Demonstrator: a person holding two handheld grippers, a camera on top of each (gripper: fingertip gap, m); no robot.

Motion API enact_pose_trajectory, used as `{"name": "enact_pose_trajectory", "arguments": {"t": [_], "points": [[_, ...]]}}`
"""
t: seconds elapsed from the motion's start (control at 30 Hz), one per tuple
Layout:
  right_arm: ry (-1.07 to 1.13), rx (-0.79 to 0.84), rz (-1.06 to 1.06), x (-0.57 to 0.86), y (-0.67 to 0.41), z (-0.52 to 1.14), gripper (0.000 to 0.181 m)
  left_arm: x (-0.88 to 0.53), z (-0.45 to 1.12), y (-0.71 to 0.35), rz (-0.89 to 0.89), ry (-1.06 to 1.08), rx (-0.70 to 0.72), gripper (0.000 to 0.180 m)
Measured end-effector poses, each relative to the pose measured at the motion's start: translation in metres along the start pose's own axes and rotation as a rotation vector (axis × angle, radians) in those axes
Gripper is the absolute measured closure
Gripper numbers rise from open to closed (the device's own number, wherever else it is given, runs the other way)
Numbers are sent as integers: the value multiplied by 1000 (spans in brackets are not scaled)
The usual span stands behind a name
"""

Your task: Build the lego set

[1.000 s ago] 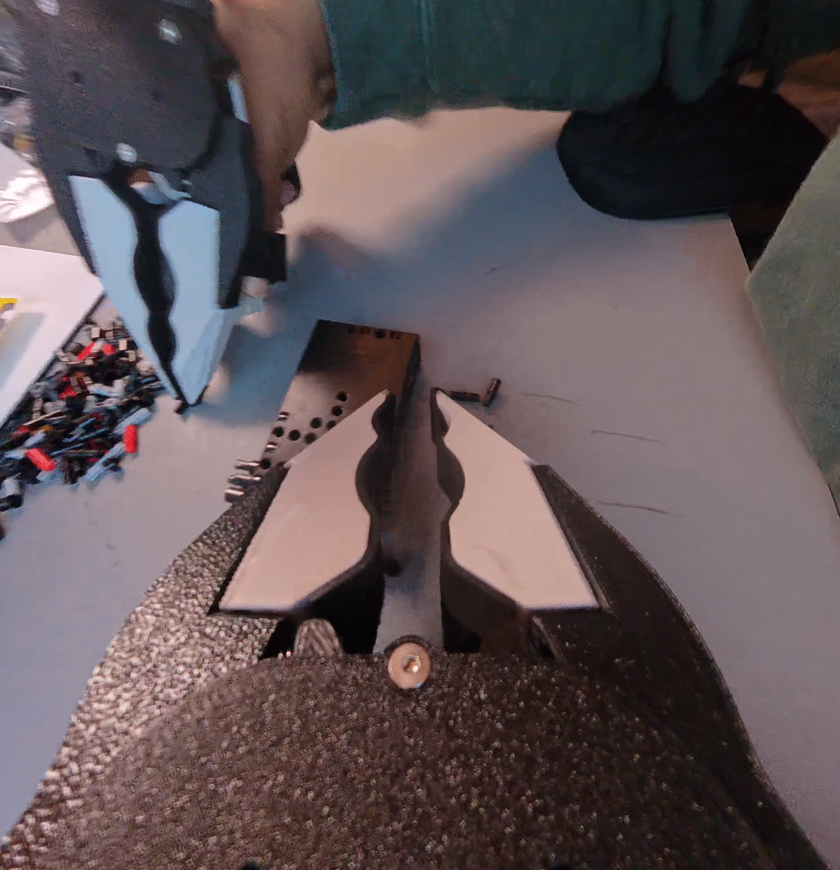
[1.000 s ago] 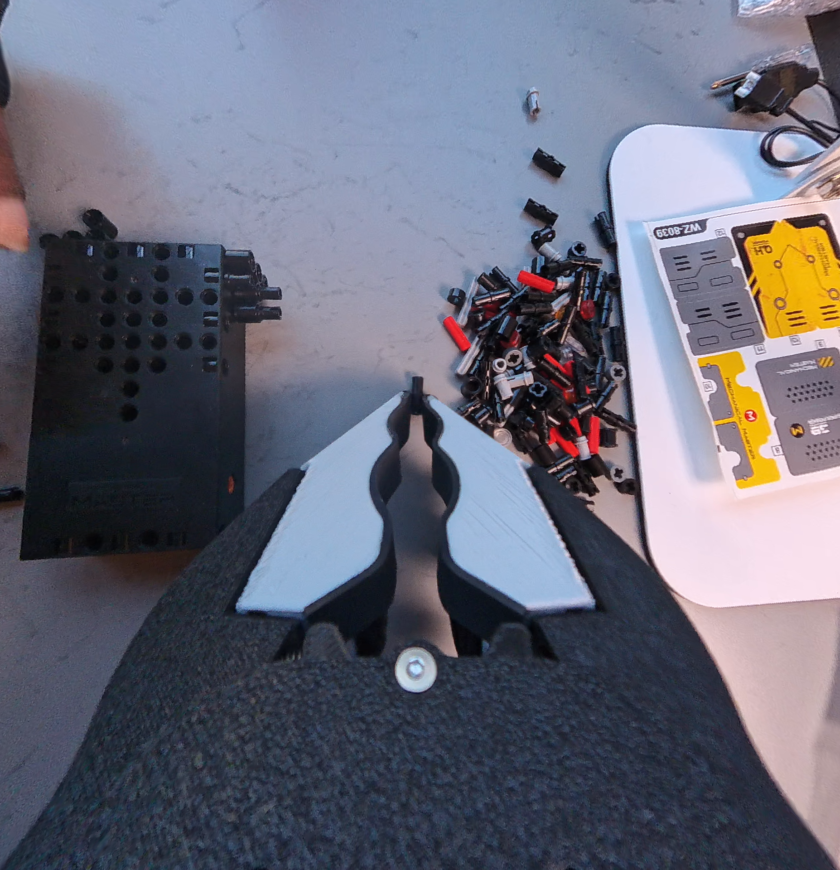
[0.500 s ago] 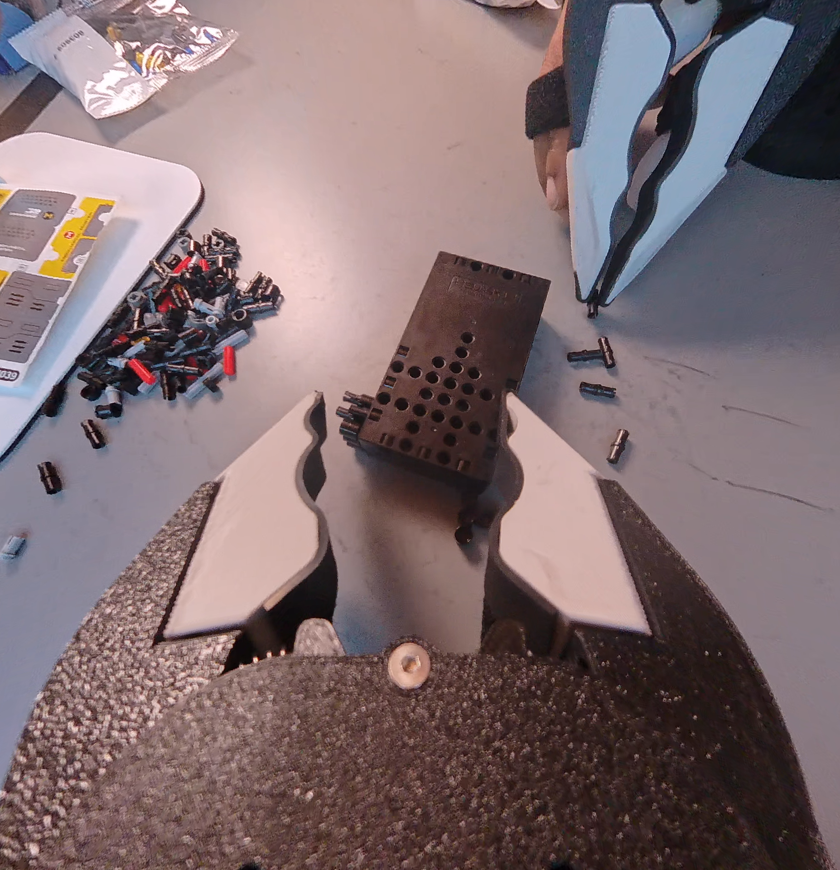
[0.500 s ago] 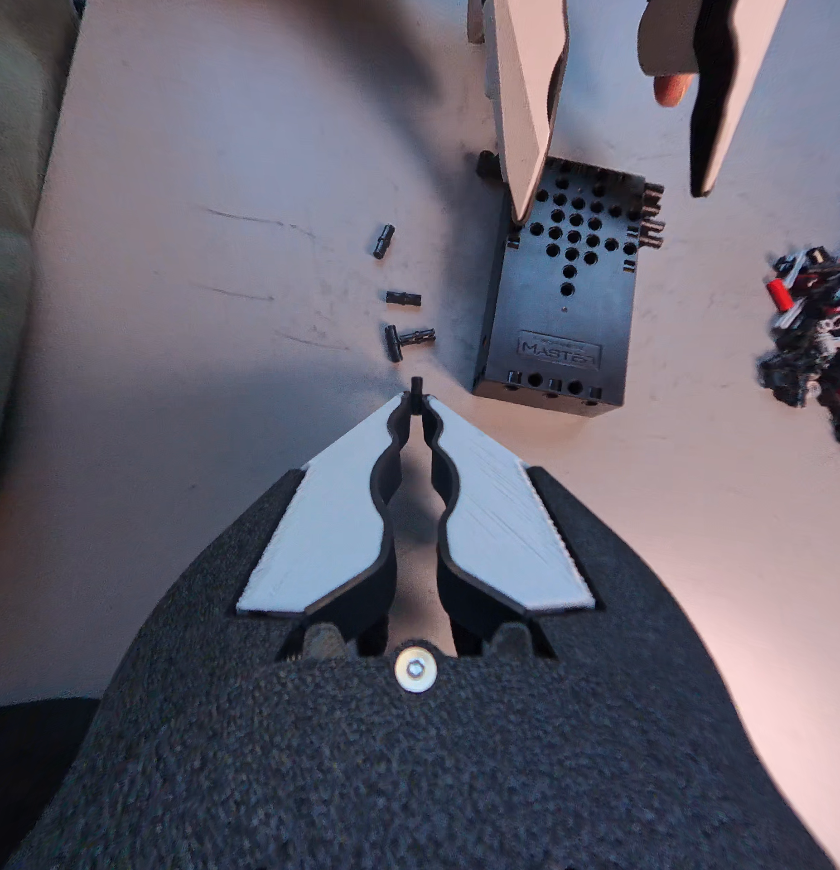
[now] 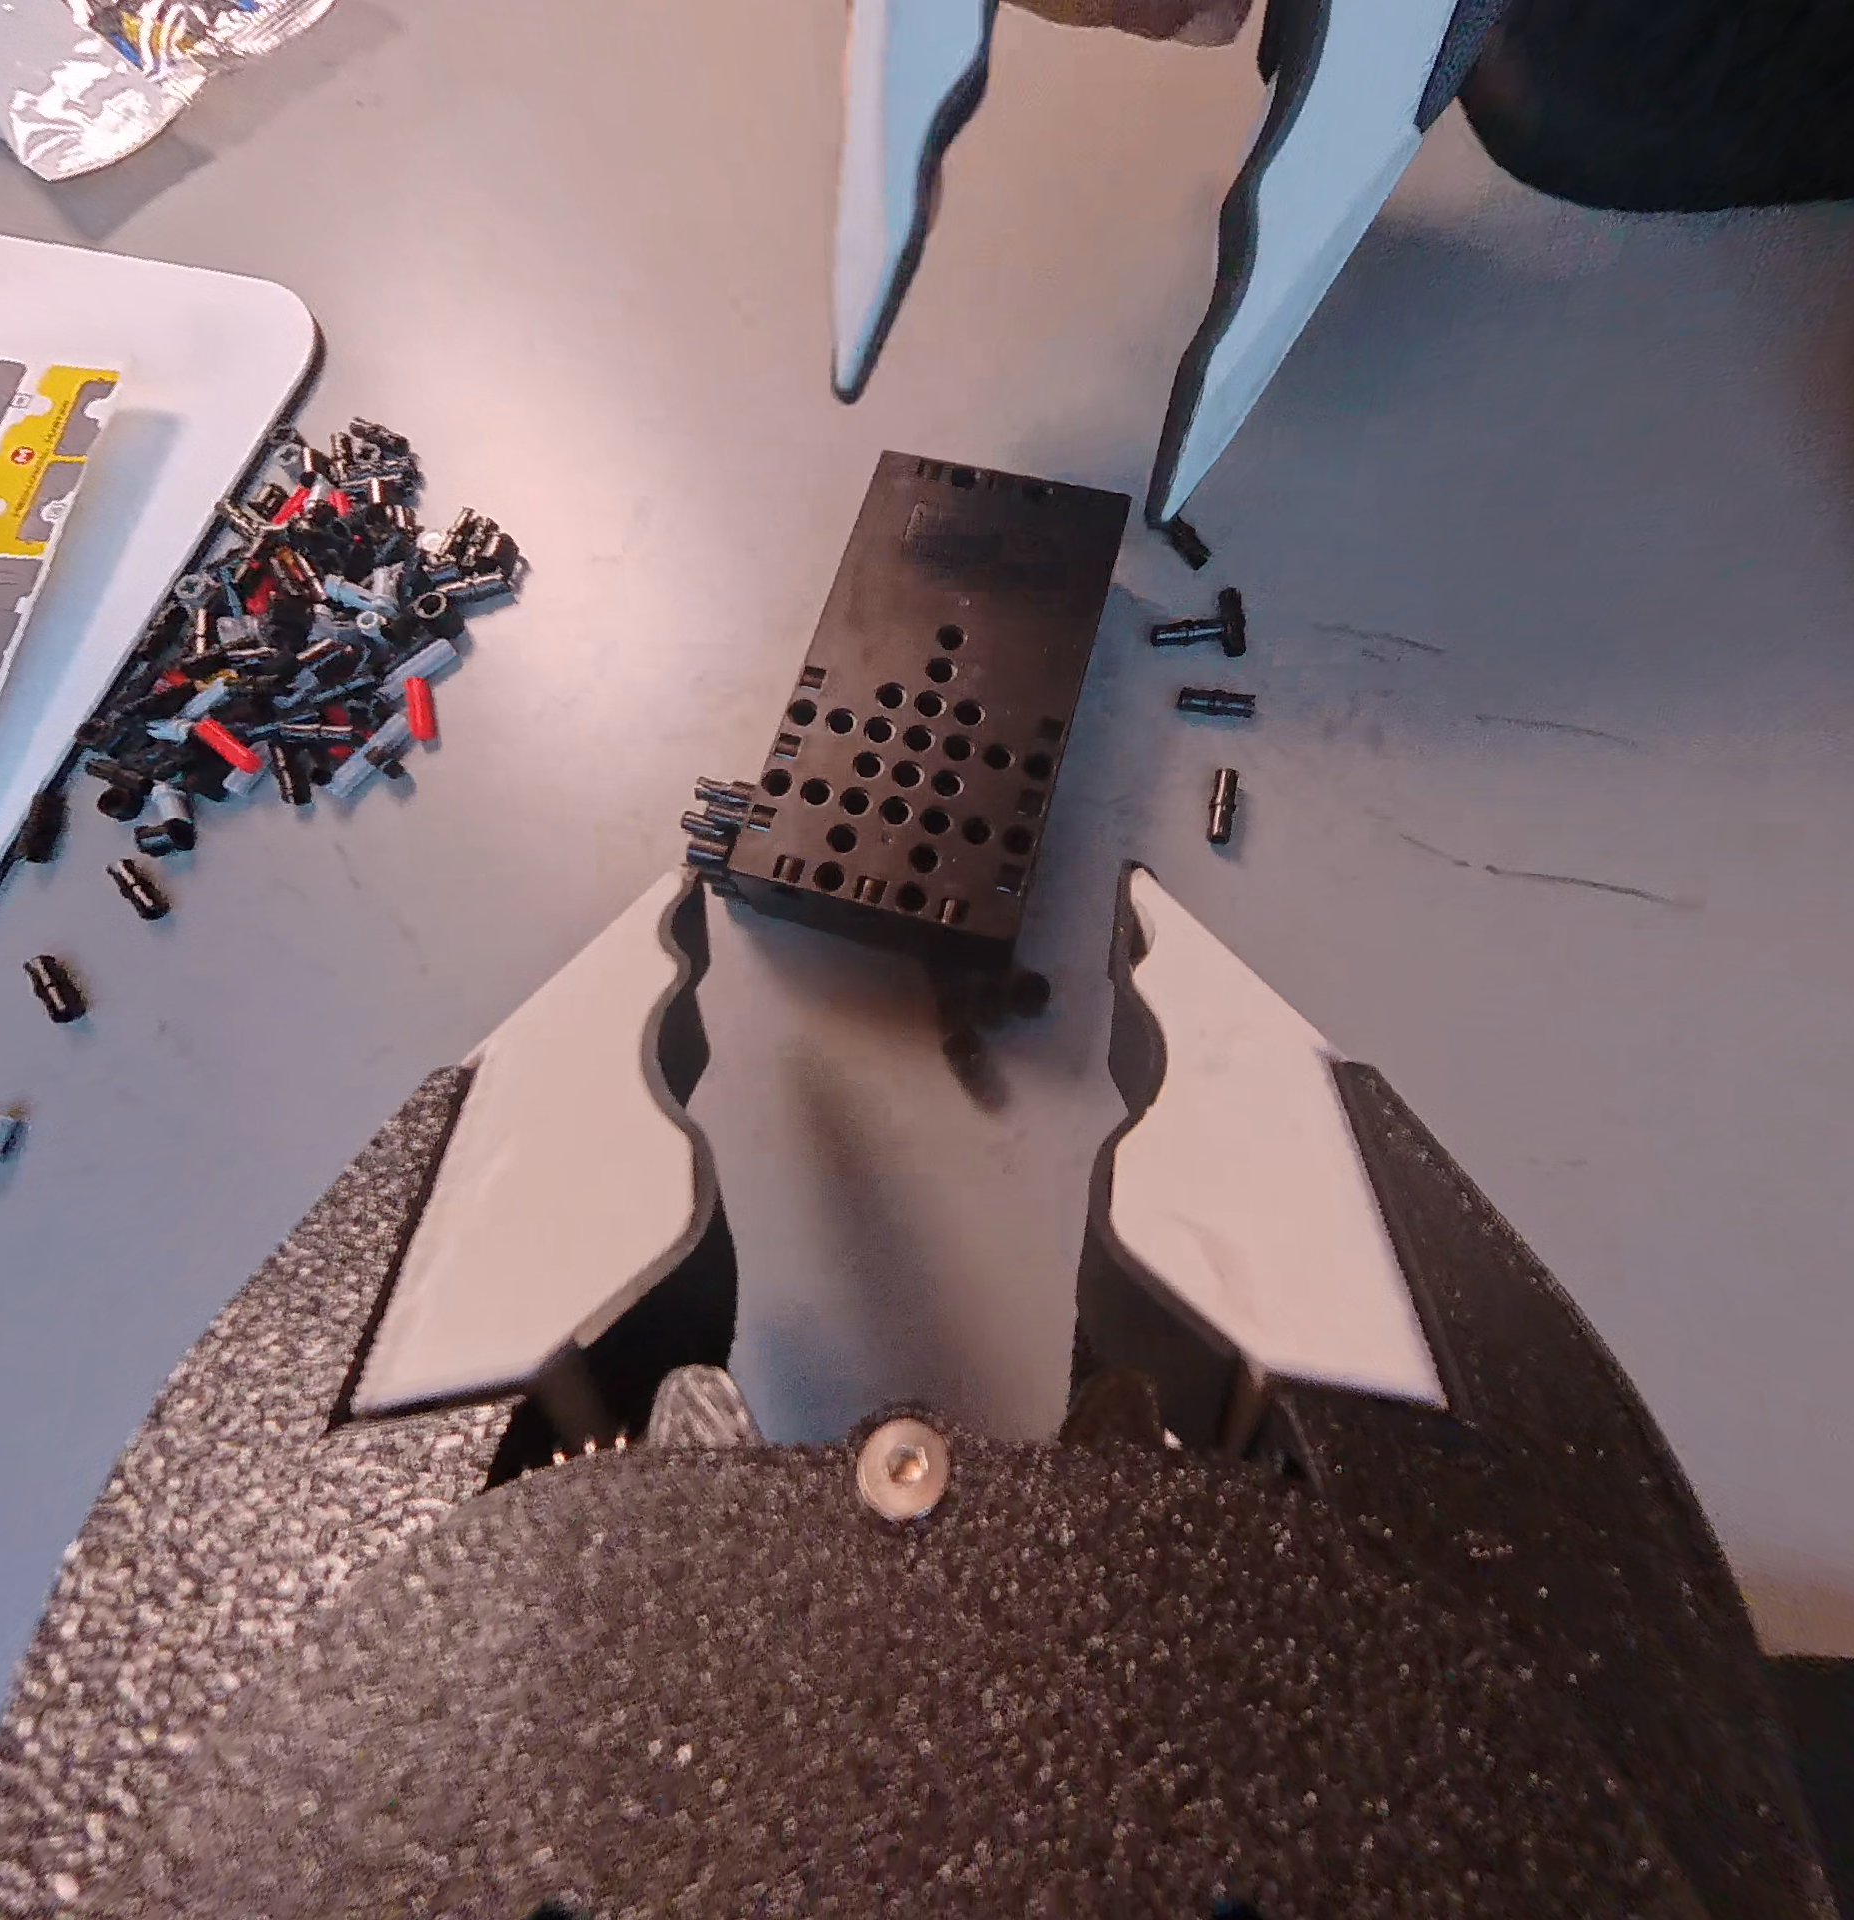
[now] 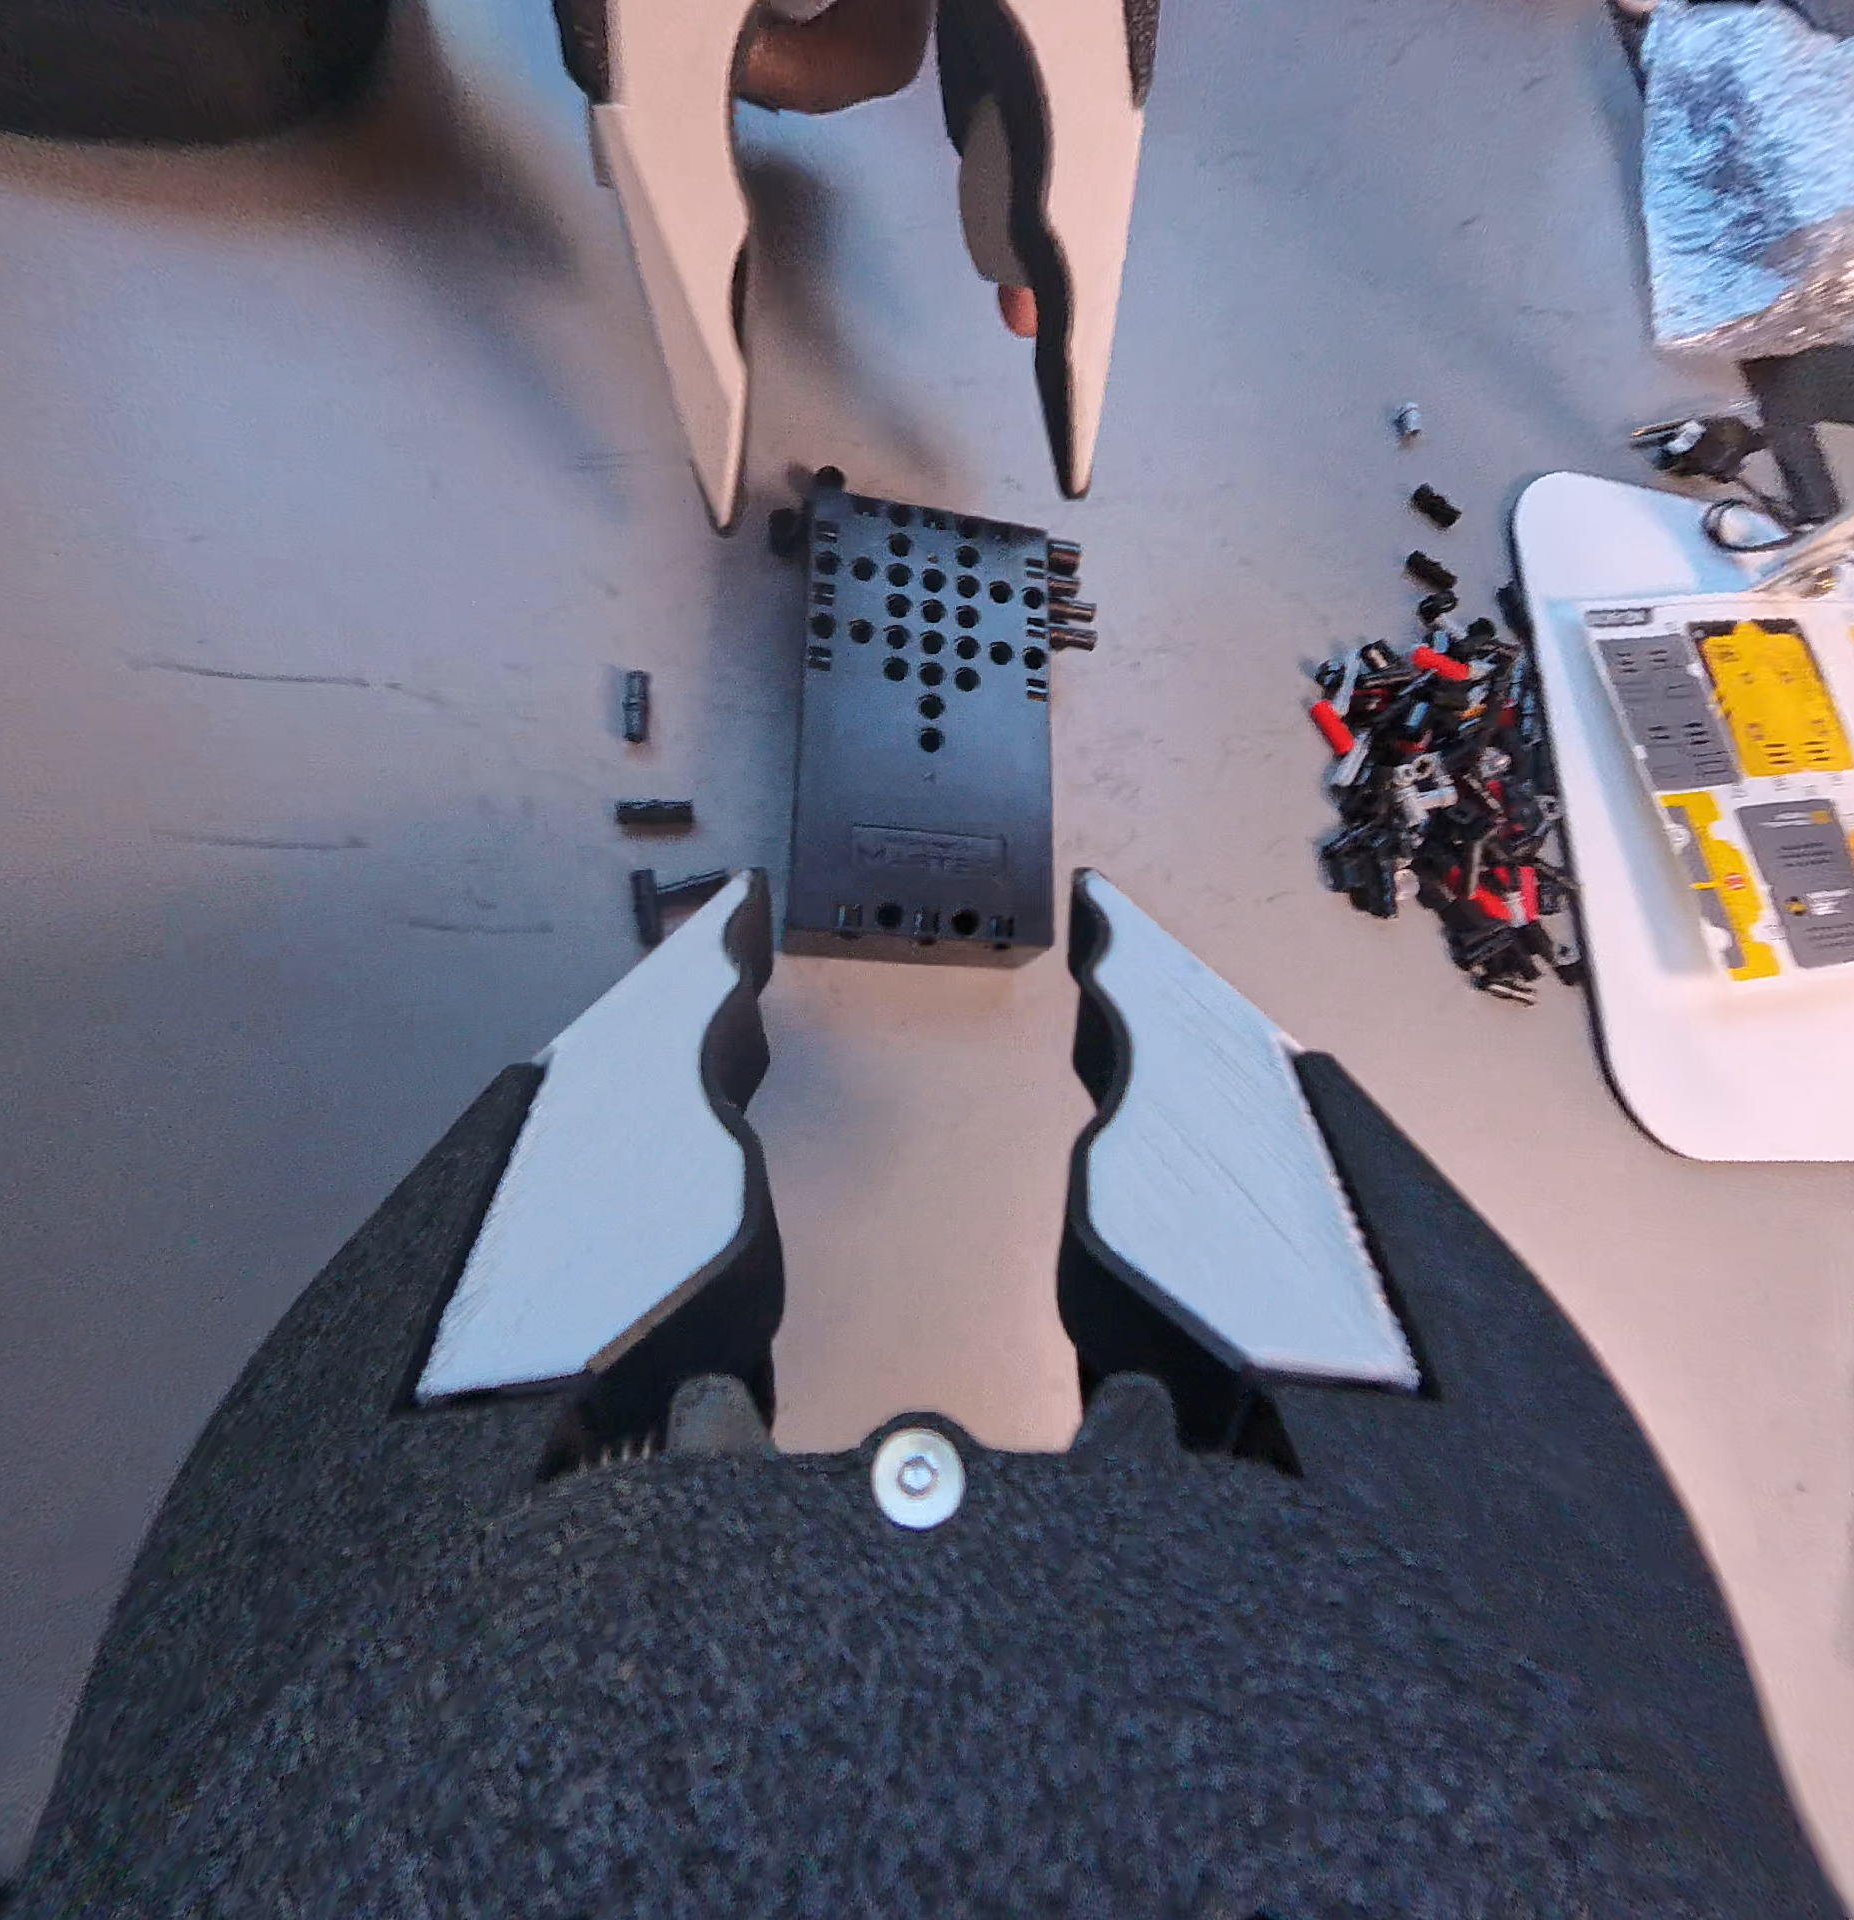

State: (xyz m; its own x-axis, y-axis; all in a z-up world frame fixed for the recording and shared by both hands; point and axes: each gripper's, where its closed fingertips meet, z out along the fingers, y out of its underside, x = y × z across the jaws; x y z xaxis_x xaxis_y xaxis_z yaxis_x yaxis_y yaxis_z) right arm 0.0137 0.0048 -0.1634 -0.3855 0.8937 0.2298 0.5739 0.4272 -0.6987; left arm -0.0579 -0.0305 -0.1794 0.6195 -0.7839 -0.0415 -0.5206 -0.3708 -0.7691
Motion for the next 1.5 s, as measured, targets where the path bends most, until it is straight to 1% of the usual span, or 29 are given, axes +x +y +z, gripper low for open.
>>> {"name": "enact_pose_trajectory", "arguments": {"t": [0.07,0.1,0.13,0.17,0.27,0.33,0.43,0.5,0.57,0.6,0.63,0.67,0.7,0.77,0.8,0.87,0.97,1.0,1.07,1.1,1.13,1.2,1.3,1.37,1.43,1.47,1.5], "points": [[20,-46,-43,3,2,15,112,0,8,3,20,-17,-35,105],[2,-64,-34,2,3,21,111,-3,10,4,23,-35,-44,109],[-23,-78,-27,-1,5,27,113,-5,11,3,16,-48,-43,114],[-42,-88,-32,-2,5,30,120,-6,11,2,5,-50,-37,114],[-111,-91,20,-2,5,30,121,-2,8,2,-3,-29,-7,118],[-202,-56,122,0,4,26,121,2,3,-4,22,-28,35,112],[-419,8,323,3,2,16,121,4,-1,-19,80,-48,93,107],[-576,14,481,6,2,10,121,1,2,-25,141,-90,97,105],[-707,9,603,7,3,7,121,-4,11,-27,200,-122,69,105],[-756,16,645,8,2,6,121,-7,16,-28,218,-130,50,109],[-793,24,678,10,0,6,121,-10,22,-28,228,-135,33,116],[-814,35,708,13,-2,6,121,-13,27,-28,230,-134,21,130],[-814,43,724,17,-2,6,121,-15,30,-28,223,-132,18,144],[-732,59,709,29,2,8,124,-19,33,-30,183,-123,35,146],[-666,84,689,37,3,9,120,-21,32,-31,156,-116,44,147],[-516,143,611,50,2,4,121,-23,30,-32,113,-101,52,148],[-337,215,348,40,-8,-11,122,-24,30,-33,41,-91,69,149],[-269,203,264,35,-7,-11,123,-24,30,-34,21,-86,73,148],[-111,128,88,34,0,-3,129,-23,31,-37,-30,-67,89,149],[-41,85,18,38,6,2,140,-22,32,-38,-55,-53,99,149],[-18,56,-18,38,10,5,153,-21,32,-39,-72,-43,104,148],[-92,73,6,32,8,4,156,-17,31,-39,-59,-29,109,150],[-194,93,34,29,9,3,156,-11,26,-40,4,-55,137,152],[-230,80,39,25,9,3,155,-7,26,-39,4,-61,134,153],[-180,55,10,29,8,2,152,-7,26,-37,-1,-79,120,153],[-138,74,4,32,3,-3,144,-6,26,-37,-3,-82,119,153],[-113,123,2,32,-7,-13,144,-6,25,-36,-3,-83,118,153]]}}
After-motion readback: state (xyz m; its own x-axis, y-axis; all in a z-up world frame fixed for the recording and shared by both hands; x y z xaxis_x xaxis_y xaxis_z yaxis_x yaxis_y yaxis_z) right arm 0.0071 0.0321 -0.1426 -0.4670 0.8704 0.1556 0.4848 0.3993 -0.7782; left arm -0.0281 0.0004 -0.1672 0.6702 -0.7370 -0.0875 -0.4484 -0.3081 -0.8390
